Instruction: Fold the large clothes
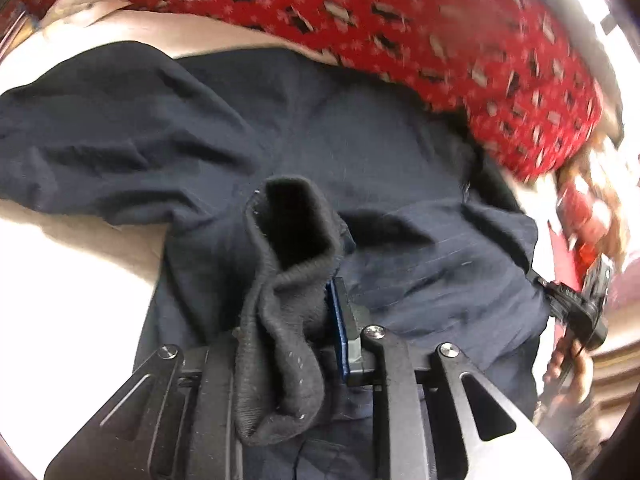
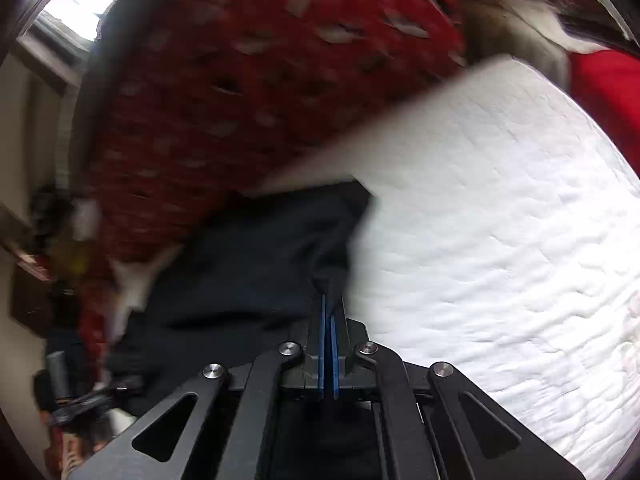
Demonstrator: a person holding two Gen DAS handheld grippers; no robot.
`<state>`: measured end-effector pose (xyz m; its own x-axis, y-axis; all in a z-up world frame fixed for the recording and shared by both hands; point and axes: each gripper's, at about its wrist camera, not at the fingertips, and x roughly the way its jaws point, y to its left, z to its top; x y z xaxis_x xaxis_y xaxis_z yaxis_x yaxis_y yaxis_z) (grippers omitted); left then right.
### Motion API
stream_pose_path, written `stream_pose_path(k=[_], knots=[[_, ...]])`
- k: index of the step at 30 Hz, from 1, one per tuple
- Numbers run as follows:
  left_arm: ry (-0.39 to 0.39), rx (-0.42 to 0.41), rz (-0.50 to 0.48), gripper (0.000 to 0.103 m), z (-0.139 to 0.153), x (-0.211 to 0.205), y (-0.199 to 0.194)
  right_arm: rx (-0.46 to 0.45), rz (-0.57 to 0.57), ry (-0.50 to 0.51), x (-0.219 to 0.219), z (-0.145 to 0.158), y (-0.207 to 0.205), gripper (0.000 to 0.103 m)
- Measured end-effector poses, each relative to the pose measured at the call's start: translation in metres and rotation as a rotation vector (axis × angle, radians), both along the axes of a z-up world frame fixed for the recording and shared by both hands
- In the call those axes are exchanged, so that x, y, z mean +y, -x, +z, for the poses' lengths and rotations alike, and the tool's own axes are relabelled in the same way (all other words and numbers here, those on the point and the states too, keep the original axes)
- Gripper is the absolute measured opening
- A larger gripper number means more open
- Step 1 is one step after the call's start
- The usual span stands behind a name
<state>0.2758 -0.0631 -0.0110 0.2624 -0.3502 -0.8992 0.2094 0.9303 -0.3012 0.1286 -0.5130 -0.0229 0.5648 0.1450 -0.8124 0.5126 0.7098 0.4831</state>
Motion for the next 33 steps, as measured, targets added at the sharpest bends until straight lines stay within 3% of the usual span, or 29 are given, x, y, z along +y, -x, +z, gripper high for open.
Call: stream_pose_path(k=[1, 5, 6, 10, 13, 15, 16, 18, 20, 22, 24, 26, 30, 32, 33], knots=[[-0.008, -0.004, -0.013, 0.019, 0.000, -0.001, 0.002, 0.075, 0.000, 0.001, 0.001, -0.017, -0.001, 0.001], [0.116, -0.027, -0.017, 0.020, 0.019, 0.026, 0.013, 0.051, -0.049, 0.086, 0.008, 0.012, 0.005, 0.012], [0.160, -0.036, 0.000, 0.020, 0.025, 0.036, 0.016, -0.001, -0.064, 0.100, 0.010, 0.026, 0.010, 0.013], [0.242, -0.086, 0.083, 0.021, 0.040, 0.059, 0.022, -0.174, -0.025, 0.114, 0.031, 0.057, 0.012, 0.038], [0.217, -0.054, 0.092, 0.021, 0.025, 0.053, 0.013, -0.150, 0.053, 0.107, 0.052, 0.040, -0.008, 0.038], [0.133, -0.007, 0.098, 0.021, 0.005, 0.045, 0.006, 0.000, 0.078, 0.095, 0.065, 0.009, -0.025, 0.032], [0.131, 0.019, 0.096, 0.021, -0.005, 0.045, 0.003, 0.107, 0.066, 0.116, 0.070, -0.008, -0.028, 0.028], [0.176, 0.035, 0.108, 0.021, -0.005, 0.051, 0.001, 0.085, 0.016, 0.194, 0.083, 0.003, -0.023, 0.031], [0.227, 0.028, 0.119, 0.021, 0.005, 0.063, 0.000, -0.015, 0.019, 0.172, 0.100, 0.022, -0.023, 0.030], [0.257, -0.002, 0.141, 0.021, 0.019, 0.081, 0.000, -0.128, 0.098, 0.123, 0.135, 0.037, -0.031, 0.039], [0.271, -0.023, 0.186, 0.036, 0.031, 0.108, -0.004, -0.137, 0.221, 0.072, 0.170, 0.036, -0.048, 0.042], [0.273, -0.040, 0.262, 0.044, 0.040, 0.145, -0.009, -0.127, 0.330, 0.022, 0.205, 0.026, -0.067, 0.042], [0.233, -0.031, 0.443, 0.045, 0.045, 0.229, -0.028, -0.108, 0.466, -0.019, 0.270, -0.002, -0.084, 0.040], [0.196, -0.040, 0.534, 0.045, 0.048, 0.264, -0.038, -0.056, 0.494, 0.033, 0.297, -0.024, -0.094, 0.041], [0.171, -0.050, 0.579, 0.045, 0.050, 0.281, -0.043, -0.113, 0.483, 0.072, 0.298, -0.024, -0.089, 0.042]])
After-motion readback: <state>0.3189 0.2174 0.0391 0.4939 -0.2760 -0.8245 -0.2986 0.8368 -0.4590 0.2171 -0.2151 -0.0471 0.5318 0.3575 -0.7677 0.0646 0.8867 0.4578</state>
